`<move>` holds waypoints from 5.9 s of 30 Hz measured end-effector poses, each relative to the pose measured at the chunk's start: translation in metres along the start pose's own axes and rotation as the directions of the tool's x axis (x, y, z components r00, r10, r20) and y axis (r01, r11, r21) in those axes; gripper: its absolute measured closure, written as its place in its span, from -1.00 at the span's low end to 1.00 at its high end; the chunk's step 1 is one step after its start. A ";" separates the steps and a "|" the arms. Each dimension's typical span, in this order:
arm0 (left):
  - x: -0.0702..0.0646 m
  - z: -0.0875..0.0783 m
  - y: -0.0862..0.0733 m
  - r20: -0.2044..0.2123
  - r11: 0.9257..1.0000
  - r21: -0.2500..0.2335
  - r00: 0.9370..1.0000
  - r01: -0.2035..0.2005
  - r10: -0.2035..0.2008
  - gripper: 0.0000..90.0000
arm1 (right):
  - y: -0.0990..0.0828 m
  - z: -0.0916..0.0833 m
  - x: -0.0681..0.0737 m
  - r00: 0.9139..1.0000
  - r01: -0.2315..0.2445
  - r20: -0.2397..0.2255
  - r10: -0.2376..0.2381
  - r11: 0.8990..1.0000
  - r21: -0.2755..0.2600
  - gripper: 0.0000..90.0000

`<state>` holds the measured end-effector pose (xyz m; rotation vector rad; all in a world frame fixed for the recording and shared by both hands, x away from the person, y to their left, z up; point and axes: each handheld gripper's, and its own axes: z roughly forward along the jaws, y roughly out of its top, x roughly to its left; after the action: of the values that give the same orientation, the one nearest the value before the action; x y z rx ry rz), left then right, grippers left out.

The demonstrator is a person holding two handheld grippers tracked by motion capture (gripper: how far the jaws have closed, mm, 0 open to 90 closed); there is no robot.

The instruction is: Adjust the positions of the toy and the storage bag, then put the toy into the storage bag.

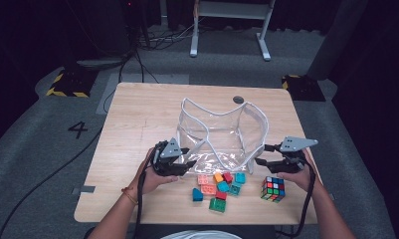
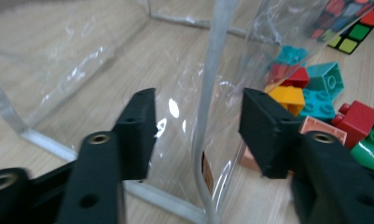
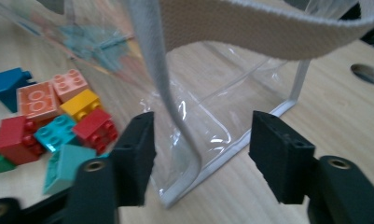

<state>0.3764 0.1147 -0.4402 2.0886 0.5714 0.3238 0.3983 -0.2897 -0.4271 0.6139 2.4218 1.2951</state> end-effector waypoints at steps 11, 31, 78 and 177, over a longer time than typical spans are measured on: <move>0.000 0.001 0.006 -0.019 0.992 -0.076 0.995 -0.096 0.095 0.94 | 0.005 0.008 0.002 0.996 0.093 -0.002 -0.093 0.995 -0.030 0.95; 0.021 0.030 0.021 0.024 0.991 -0.113 0.997 -0.075 0.078 0.95 | -0.013 -0.029 0.014 0.988 0.049 0.144 -0.055 0.998 0.051 0.96; 0.028 -0.027 -0.067 -0.124 0.966 0.245 0.991 0.088 -0.059 -0.65 | -0.082 -0.026 0.039 0.994 -0.006 -0.110 0.027 0.983 0.186 -0.55; 0.037 -0.022 -0.089 -0.092 0.960 0.253 0.990 0.123 -0.103 -0.79 | 0.116 -0.007 -0.042 0.998 0.062 -0.002 -0.062 0.995 0.079 -0.25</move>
<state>0.3745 0.1909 -0.5023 2.2885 0.8136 0.2776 0.4561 -0.2589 -0.3228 0.5554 2.4811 1.1795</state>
